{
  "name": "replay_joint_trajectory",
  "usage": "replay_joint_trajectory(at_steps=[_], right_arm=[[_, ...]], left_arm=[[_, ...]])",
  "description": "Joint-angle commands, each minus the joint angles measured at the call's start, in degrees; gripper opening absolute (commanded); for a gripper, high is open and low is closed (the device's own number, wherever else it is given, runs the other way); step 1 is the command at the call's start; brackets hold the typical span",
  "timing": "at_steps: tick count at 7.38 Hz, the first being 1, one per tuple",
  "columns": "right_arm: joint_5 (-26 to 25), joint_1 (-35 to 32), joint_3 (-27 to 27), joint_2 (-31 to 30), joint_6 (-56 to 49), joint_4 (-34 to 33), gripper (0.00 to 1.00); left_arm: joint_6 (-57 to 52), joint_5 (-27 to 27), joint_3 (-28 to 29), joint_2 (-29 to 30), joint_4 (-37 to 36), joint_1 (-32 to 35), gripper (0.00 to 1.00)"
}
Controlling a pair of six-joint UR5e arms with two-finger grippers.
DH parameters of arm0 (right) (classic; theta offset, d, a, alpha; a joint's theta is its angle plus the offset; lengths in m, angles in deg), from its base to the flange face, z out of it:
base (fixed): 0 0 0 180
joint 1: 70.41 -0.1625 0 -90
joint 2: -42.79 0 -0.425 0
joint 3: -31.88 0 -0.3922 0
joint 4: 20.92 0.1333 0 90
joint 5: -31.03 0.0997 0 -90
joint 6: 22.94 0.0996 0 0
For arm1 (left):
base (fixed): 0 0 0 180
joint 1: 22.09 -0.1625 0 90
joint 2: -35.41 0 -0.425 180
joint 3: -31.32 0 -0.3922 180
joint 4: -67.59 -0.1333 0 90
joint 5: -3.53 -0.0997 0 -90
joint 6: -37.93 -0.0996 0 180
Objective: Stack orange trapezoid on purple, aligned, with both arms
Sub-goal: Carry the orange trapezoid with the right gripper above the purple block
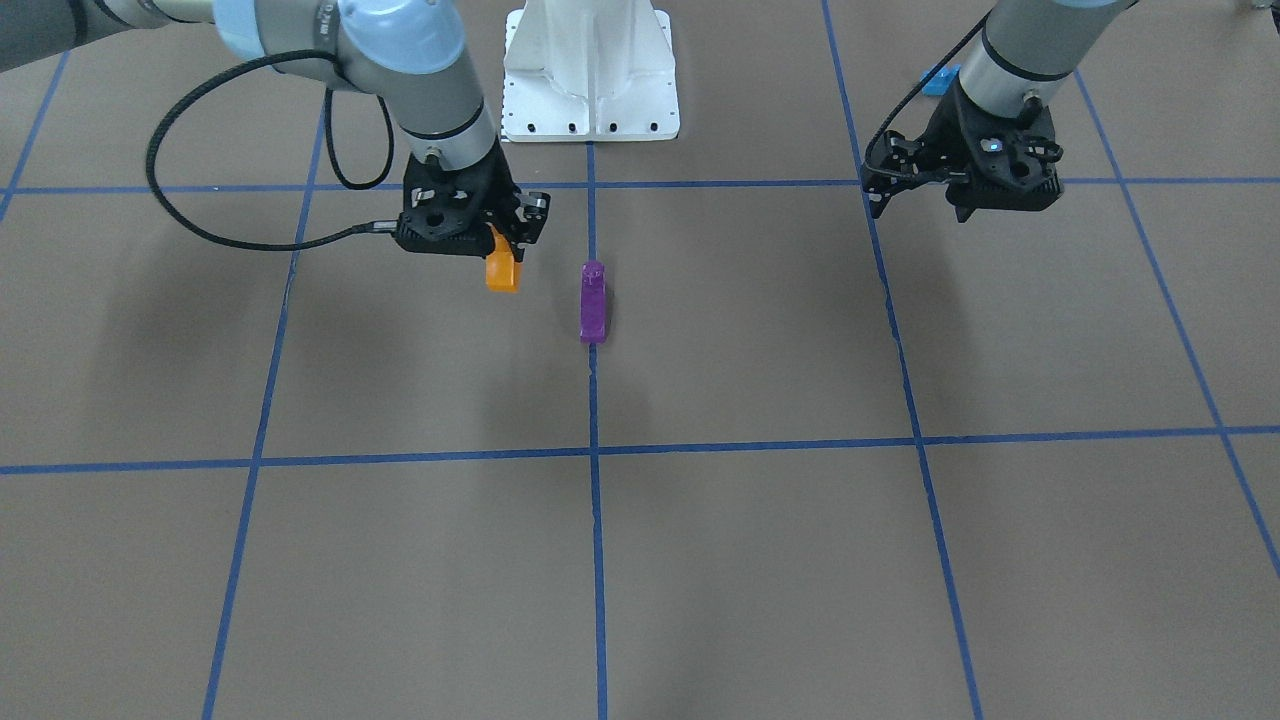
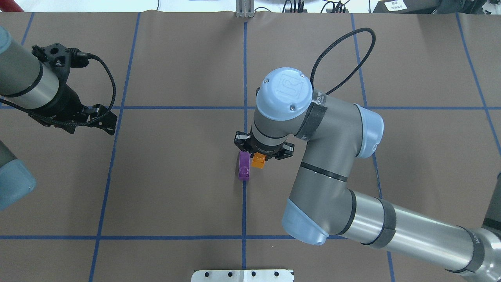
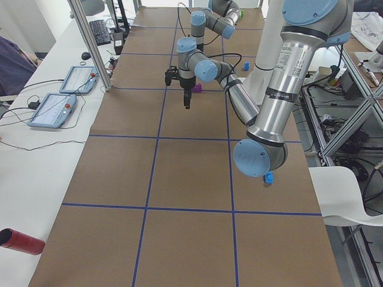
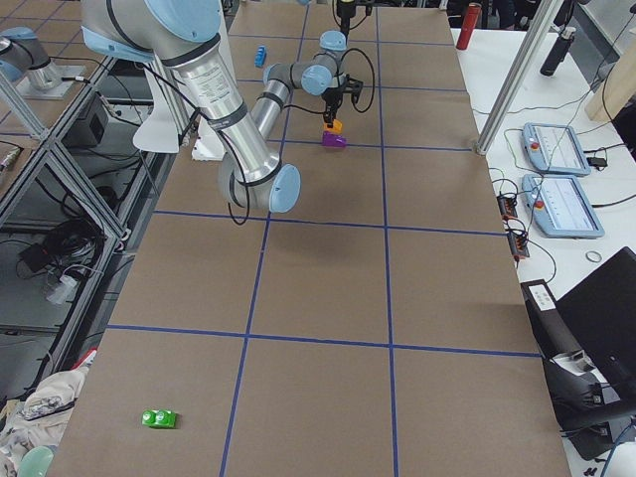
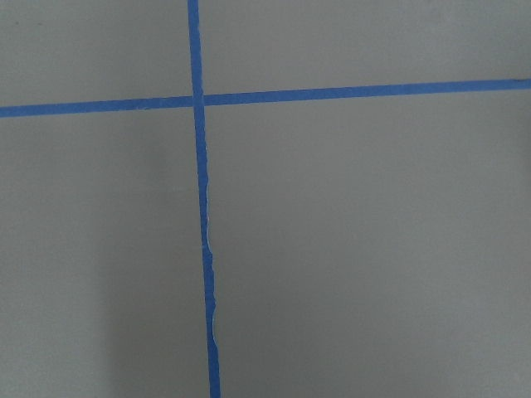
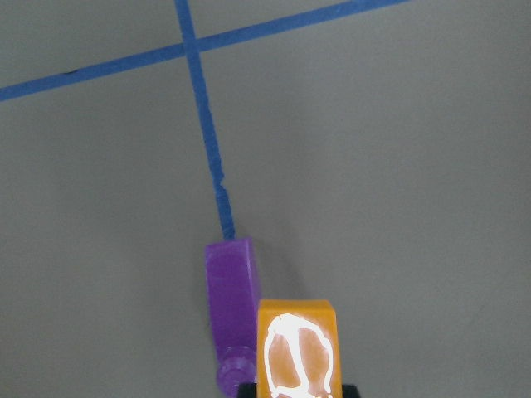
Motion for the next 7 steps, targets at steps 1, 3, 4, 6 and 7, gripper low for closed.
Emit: replay_joint_trajectory(at_steps=[1, 3, 4, 6, 7], right_arm=[[-3.7, 2.7, -4.0, 3.0, 3.1, -0.1, 0.0], [-4.7, 3.5, -4.8, 2.9, 3.1, -0.1, 0.0], [-4.8, 3.5, -5.0, 2.8, 3.1, -0.1, 0.0], [-5.5, 3.6, -5.8, 3.0, 3.1, 0.0, 0.0], [-5.5, 3.7, -5.9, 3.0, 3.1, 0.0, 0.0]], left_arm=[[0.1, 0.0, 0.2, 0.0, 0.1, -0.1, 1.0], [0.9, 0.0, 0.2, 0.1, 0.1, -0.1, 1.0], [1.0, 0.0, 0.2, 0.1, 0.1, -0.3, 1.0], [1.0, 0.0, 0.2, 0.1, 0.1, -0.4, 1.0], [0.9, 0.0, 0.2, 0.1, 0.1, -0.4, 1.0]])
